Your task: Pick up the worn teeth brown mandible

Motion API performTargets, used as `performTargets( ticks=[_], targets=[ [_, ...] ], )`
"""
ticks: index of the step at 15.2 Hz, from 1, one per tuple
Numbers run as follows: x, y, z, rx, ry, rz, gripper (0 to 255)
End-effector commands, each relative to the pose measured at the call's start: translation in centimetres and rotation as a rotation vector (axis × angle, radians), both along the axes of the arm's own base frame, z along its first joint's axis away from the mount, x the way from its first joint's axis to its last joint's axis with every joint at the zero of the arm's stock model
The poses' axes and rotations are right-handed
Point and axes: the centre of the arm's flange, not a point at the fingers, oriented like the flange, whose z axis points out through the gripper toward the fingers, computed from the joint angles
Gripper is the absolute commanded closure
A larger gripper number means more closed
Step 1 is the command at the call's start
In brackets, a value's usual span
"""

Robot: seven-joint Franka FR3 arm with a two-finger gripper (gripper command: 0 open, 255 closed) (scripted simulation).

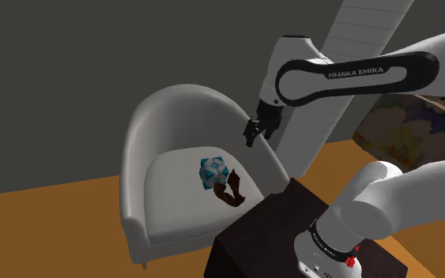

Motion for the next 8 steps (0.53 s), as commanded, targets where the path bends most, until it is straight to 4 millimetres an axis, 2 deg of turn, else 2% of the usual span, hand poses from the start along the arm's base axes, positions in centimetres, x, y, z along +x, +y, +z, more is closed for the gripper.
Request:
performTargets(
  ticks=[1,8],
  targets=[
    [0.3,0.7,-2.4,0.008,-0.001,0.012,0],
    [1.8,2.9,-11.2,0.036,0.005,0.052,0]
  ],
)
